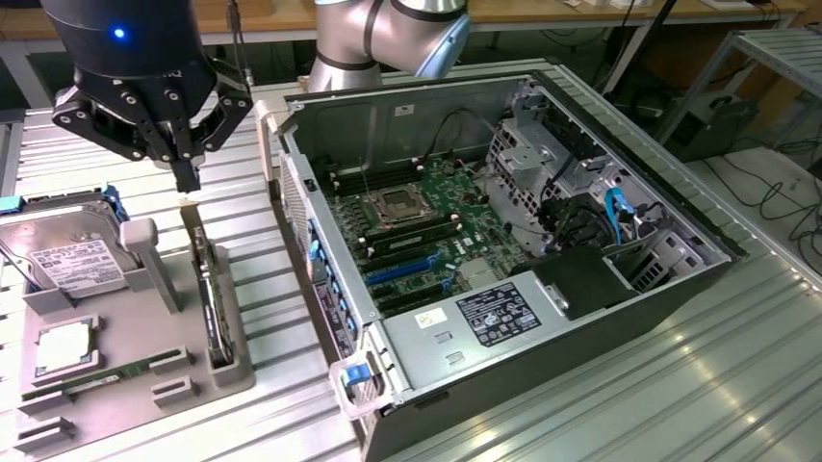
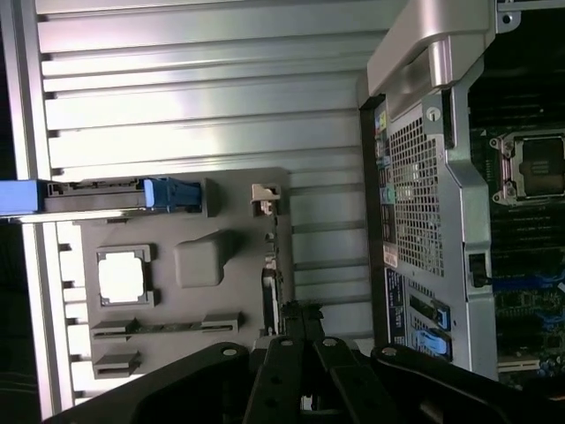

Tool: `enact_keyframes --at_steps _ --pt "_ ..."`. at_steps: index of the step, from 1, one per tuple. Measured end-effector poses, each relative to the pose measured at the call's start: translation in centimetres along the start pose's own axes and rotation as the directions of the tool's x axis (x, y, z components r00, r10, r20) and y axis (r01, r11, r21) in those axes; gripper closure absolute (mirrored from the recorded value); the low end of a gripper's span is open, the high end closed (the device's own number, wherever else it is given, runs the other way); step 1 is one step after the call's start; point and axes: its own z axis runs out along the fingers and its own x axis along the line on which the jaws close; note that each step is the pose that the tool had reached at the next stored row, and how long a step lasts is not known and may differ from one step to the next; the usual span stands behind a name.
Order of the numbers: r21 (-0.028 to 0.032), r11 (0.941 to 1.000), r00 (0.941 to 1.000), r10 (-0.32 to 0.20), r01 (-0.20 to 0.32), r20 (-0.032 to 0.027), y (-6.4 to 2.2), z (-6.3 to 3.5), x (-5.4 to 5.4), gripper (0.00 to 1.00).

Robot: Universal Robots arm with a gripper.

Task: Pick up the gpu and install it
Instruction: 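Reach for the gpu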

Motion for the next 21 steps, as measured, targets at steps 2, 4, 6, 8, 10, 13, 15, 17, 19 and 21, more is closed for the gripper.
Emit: enact_keyframes --at_steps 2,4,6,8,10,13,15,17,19,21 --pt "0.0 1.0 1.0 0.0 0.0 0.0 -0.06 0.0 0.2 0.89" --pt "0.0 1.0 1.0 0.0 0.0 0.0 -0.13 0.0 0.4 0.89" --pt "0.0 1.0 1.0 0.0 0.0 0.0 -0.18 0.0 0.5 0.89" --pt "0.0001 1.0 1.0 0.0 0.0 0.0 -0.24 0.0 0.7 0.89" --pt "0.0 1.0 1.0 0.0 0.0 0.0 -0.31 0.01 0.9 0.89" --pt "0.0 1.0 1.0 0.0 0.0 0.0 -0.39 0.0 1.1 0.89" --pt "0.0 1.0 1.0 0.0 0.0 0.0 -0.44 0.01 1.3 0.89" --pt "0.0 1.0 1.0 0.0 0.0 0.0 -0.52 0.01 1.5 0.89" --pt "0.0 1.0 1.0 0.0 0.0 0.0 -0.58 0.0 1.7 0.89" --pt "0.0001 1.0 1.0 0.0 0.0 -0.0001 -0.65 0.0 1.9 0.89"
